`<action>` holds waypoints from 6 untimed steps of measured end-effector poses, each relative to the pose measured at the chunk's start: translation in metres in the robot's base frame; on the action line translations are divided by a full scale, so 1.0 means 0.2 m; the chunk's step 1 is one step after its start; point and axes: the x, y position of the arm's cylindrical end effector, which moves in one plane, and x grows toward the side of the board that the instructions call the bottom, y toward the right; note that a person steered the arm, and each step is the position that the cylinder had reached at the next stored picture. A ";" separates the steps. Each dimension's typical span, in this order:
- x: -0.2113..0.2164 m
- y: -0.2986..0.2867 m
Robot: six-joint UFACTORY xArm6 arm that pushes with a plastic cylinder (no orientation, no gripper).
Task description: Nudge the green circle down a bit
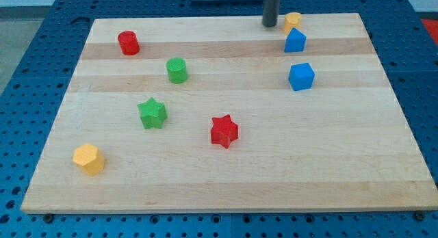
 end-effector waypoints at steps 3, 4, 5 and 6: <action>0.26 -0.81; 0.38 -0.79; 0.44 -0.75; 0.58 -0.81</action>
